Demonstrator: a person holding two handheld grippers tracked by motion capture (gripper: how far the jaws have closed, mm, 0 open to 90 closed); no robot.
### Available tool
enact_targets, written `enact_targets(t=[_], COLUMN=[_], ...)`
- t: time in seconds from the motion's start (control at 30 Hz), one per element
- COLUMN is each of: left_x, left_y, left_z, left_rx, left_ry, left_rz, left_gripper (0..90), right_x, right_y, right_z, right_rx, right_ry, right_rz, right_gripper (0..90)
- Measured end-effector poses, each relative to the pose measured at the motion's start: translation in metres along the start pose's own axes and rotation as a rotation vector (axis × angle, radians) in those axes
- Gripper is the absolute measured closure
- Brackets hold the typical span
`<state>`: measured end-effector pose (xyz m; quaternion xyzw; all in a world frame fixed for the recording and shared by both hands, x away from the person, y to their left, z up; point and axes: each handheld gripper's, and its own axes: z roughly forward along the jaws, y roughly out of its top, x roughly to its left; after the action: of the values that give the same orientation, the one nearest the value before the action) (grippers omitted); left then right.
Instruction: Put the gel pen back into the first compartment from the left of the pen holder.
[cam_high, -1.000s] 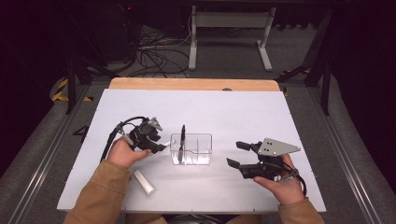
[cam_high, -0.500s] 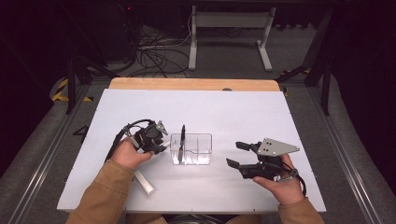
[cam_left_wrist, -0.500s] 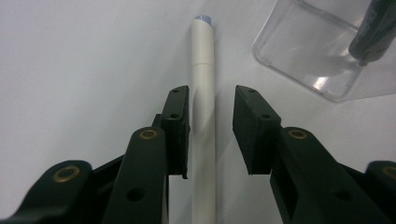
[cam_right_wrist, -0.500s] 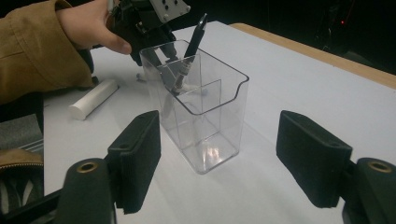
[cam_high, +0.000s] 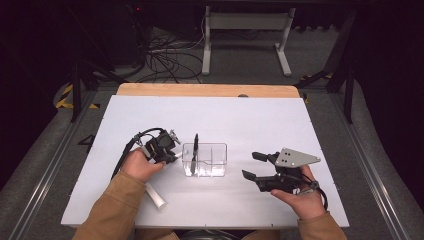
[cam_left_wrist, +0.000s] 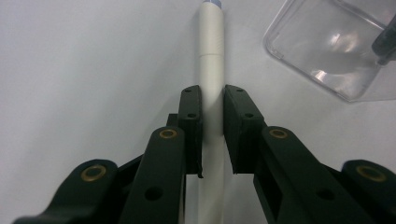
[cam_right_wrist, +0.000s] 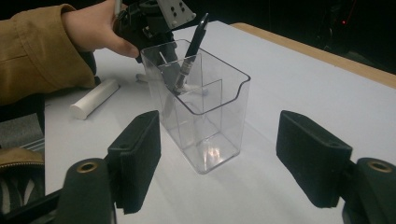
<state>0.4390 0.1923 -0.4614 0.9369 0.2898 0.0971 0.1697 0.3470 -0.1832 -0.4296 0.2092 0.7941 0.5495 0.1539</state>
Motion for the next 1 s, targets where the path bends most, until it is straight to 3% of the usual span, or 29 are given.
enact_targets(t=[0.47, 0.8, 1.0], left_x=[0.001, 0.001, -0.001], left_y=[0.000, -0.001, -0.001], left_z=[-0.001, -0.022, -0.026], left_rx=[0.011, -0.066, -0.079], left_ry=[-0.017, -0.011, -0.010], left_rz=[-0.013, -0.027, -0.025], left_gripper=[78.9, 79.0, 79.0], right_x=[0.000, 0.000, 0.000], right_y=[-0.001, 0.000, 0.000], right_z=[0.000, 0.000, 0.001], right_rx=[0.004, 0.005, 0.005], right_ry=[-0.001, -0.002, -0.002], right_rz=[-0.001, -0.003, -0.004], right_gripper=[31.6, 31.8, 31.8])
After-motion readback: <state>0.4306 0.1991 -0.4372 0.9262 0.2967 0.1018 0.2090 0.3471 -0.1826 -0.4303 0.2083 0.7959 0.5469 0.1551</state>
